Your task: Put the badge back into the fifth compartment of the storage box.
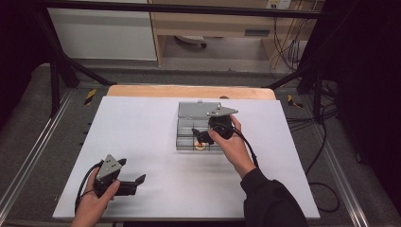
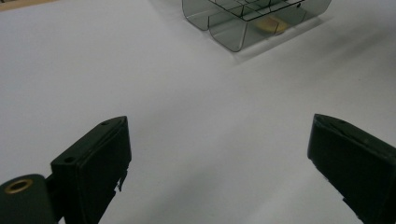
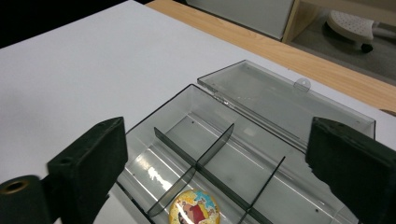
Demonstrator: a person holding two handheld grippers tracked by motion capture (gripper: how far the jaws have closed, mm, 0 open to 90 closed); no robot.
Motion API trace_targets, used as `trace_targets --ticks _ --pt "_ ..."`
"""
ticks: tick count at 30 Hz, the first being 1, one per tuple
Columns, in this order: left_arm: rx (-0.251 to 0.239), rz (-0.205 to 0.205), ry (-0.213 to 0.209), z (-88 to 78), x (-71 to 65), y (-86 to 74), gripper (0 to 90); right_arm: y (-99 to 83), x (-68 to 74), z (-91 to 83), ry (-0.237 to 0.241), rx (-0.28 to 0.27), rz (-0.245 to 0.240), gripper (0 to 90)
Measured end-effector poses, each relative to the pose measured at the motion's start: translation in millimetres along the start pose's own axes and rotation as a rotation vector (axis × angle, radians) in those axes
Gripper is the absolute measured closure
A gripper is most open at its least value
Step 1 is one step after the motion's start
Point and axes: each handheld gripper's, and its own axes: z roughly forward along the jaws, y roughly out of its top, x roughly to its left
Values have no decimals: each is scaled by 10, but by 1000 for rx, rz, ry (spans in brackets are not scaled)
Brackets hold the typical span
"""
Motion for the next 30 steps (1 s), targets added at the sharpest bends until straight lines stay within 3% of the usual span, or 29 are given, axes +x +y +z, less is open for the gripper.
trace_targets --ticks 15,30 --pt "-3 -2 4 -4 6 2 62 51 -105 -247 -23 -130 -9 67" --pt "-36 -26 19 -35 26 11 62 42 -285 -598 -32 -174 22 33"
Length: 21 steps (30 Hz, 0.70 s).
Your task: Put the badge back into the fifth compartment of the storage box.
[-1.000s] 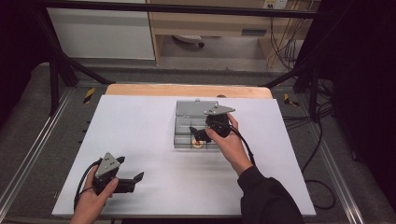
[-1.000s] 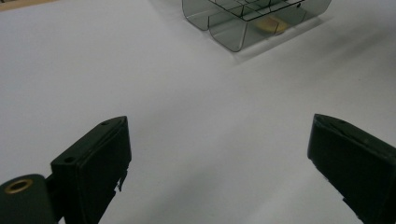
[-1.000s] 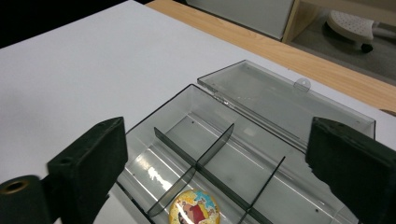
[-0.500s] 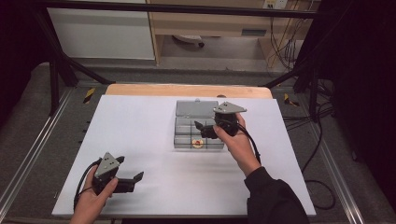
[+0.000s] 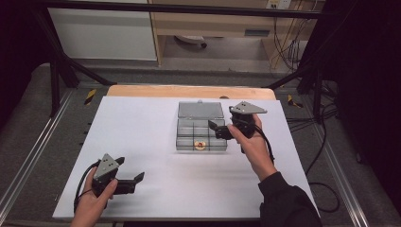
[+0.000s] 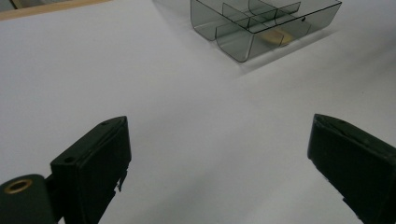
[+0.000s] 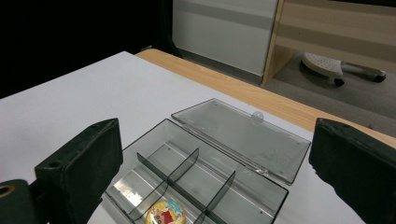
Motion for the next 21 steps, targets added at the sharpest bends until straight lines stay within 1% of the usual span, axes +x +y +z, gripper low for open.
trace_targets --ticks 6,11,14,17,21 --pt "-1 1 -3 -4 9 0 61 -15 -87 -143 -10 -6 15 34" --pt "-8 -7 -2 -16 19 1 61 -78 -161 -307 -15 -10 29 33" --pt "-16 -9 -3 -32 29 4 61 -158 -205 -435 -21 -12 35 37" --pt "-39 -15 -8 -52 41 12 60 -288 -243 -567 -28 -13 35 57" --pt "-39 -27 1 -60 65 9 60 -462 -295 -732 -39 -16 41 72"
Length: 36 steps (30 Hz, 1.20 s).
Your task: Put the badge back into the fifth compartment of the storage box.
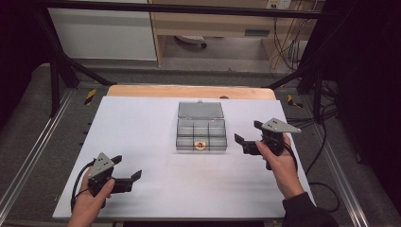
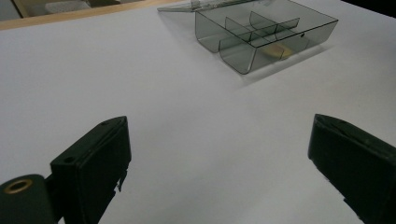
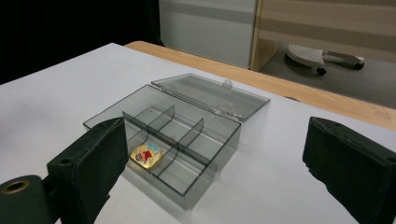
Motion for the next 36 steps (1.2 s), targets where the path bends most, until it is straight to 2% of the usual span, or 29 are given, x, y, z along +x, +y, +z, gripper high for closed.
trace_targets --ticks 2,9,18,29,36 --pt "-1 -3 4 -3 4 0 61 -74 -30 -82 -3 -6 16 76" --pt "-12 -15 13 -17 19 0 61 -316 -80 -328 -39 -25 22 74" --pt "-38 -31 18 -35 25 6 61 -565 -102 -504 -63 -34 37 67" --pt "-49 -29 14 -38 24 11 61 -851 -126 -547 -66 5 62 53" --pt "-64 -29 6 -48 19 20 61 -965 -89 -455 -42 60 57 39"
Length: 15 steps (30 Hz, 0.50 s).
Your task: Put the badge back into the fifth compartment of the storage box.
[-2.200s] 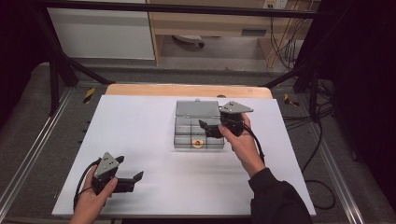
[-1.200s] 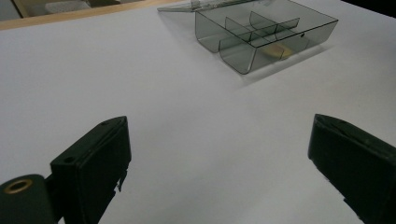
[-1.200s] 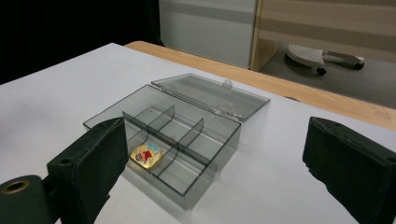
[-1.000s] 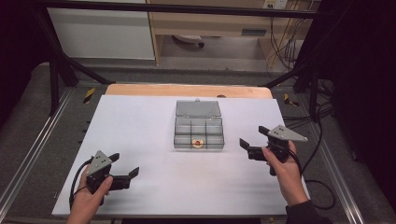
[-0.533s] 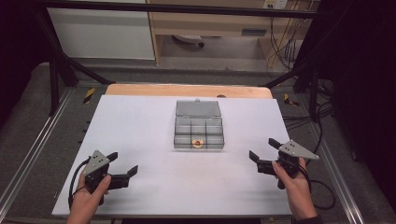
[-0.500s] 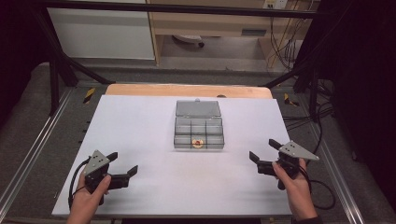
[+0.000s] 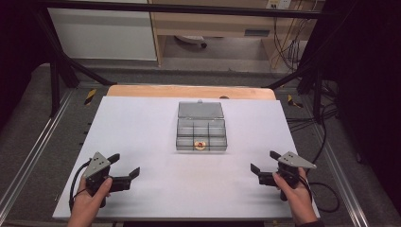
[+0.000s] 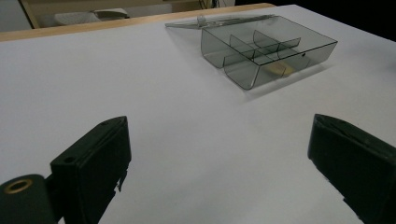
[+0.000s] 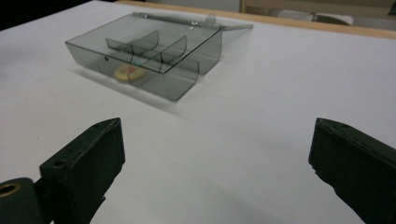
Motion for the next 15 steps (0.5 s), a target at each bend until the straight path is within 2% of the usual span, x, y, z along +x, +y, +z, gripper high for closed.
trace_targets --ticks 6,10,12,15 --pt "4 6 -5 -3 0 -6 61 -62 93 140 37 61 -9 39" --pt "1 3 -3 -11 13 -5 60 -72 145 229 38 94 -15 39" --pt "4 -4 0 -12 22 -10 60 -74 156 272 22 112 -23 39" --pt "5 -11 1 -5 24 -12 60 -85 143 350 -29 170 -31 45"
